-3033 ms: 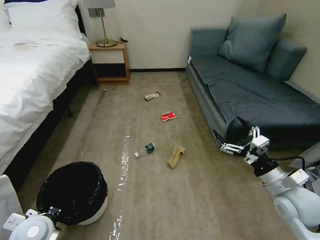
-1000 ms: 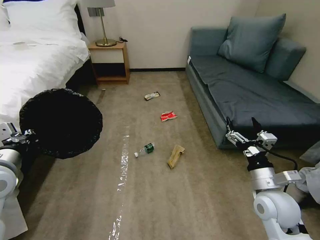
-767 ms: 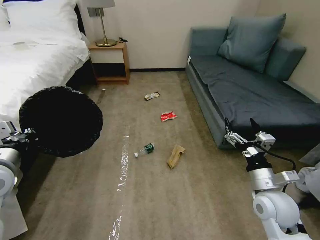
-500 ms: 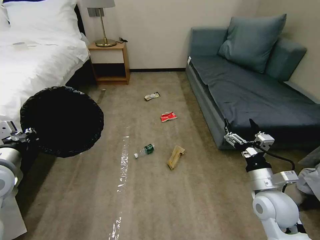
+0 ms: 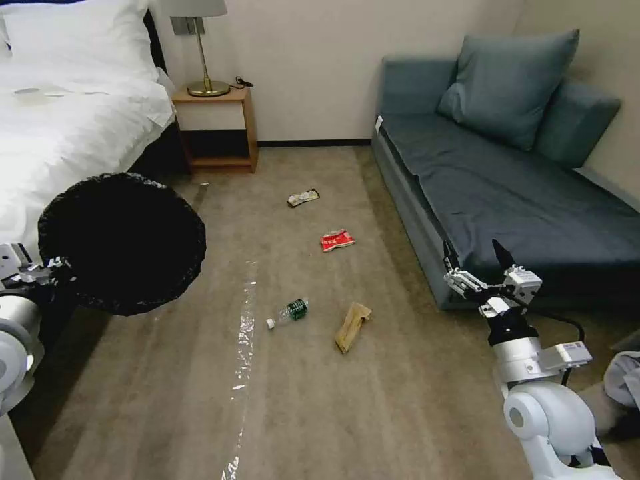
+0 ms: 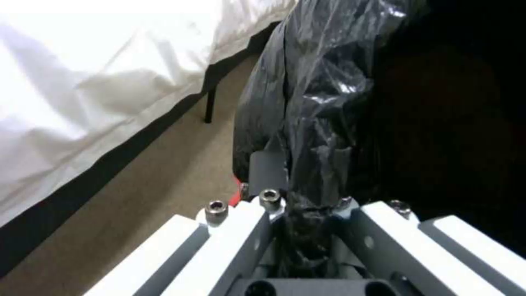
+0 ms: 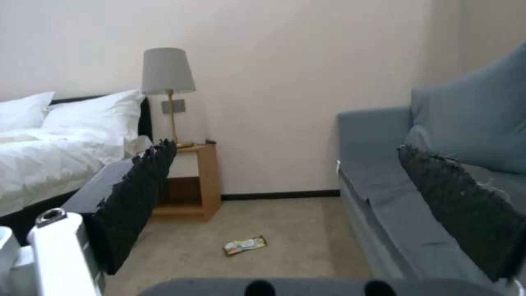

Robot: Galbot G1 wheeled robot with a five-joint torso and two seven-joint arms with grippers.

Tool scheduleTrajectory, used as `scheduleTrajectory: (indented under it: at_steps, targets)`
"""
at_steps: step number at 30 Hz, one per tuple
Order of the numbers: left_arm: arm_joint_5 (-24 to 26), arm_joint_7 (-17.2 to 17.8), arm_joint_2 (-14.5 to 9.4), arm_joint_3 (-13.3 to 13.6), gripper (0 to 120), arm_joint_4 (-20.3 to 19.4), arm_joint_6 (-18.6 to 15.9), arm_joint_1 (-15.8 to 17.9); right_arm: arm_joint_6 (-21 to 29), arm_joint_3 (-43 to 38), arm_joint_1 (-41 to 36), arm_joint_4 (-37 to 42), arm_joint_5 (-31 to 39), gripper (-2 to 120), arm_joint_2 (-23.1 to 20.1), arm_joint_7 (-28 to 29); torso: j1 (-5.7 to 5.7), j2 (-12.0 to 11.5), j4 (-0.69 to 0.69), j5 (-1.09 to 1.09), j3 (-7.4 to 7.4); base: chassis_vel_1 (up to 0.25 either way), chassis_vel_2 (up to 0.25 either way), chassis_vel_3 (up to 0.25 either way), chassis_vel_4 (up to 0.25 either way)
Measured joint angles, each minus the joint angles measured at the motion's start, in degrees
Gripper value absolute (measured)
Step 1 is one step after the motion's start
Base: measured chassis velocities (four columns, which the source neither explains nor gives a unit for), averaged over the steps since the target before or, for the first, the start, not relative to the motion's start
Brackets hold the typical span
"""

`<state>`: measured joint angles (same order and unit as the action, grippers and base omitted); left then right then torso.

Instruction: Pick up the trash bin, then pick up the garbage on the floor and place it into the trash bin.

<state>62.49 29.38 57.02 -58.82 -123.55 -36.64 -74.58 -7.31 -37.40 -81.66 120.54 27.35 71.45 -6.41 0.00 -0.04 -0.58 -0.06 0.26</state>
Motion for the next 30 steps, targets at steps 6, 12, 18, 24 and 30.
scheduleTrajectory:
  at_steps: [6,12,18,24,30]
  targets:
    - [0.05,0.12,-0.01,0.05,0,0.00,0.04,0.34,-0.19,0.25,-0.02,-0.20,-0.03,100,-0.17,-0.87,0.00,0.00,-0.02,0.00,0.00,-0.088,0.059,0.078,-0.076]
    - [0.04,0.12,0.16,-0.14,0,-0.13,0.08,-0.12,-0.20,0.64,0.12,-0.39,-0.10,100,-0.32,-1.16,0.00,0.00,-0.02,0.00,0.00,-0.082,0.080,0.090,-0.071]
    - [0.02,0.20,0.29,-0.06,0,-0.48,0.25,-0.05,-0.70,0.90,-0.10,-0.45,-0.48,100,-0.81,-2.22,0.00,0.00,-0.02,0.00,0.00,-0.072,0.088,0.073,-0.080]
    - [0.17,0.24,0.29,-0.04,0,-0.55,0.30,-0.07,-0.82,1.20,-0.14,-0.66,-0.66,100,-0.86,-2.41,0.00,0.00,-0.01,0.00,0.00,-0.061,0.080,0.081,-0.076]
    - [0.26,0.21,0.31,-0.03,0,-0.81,0.40,-0.10,-0.83,1.32,0.05,-0.71,-0.66,100,-1.06,-2.45,0.00,0.00,-0.02,0.00,0.00,-0.088,0.072,0.088,-0.073]
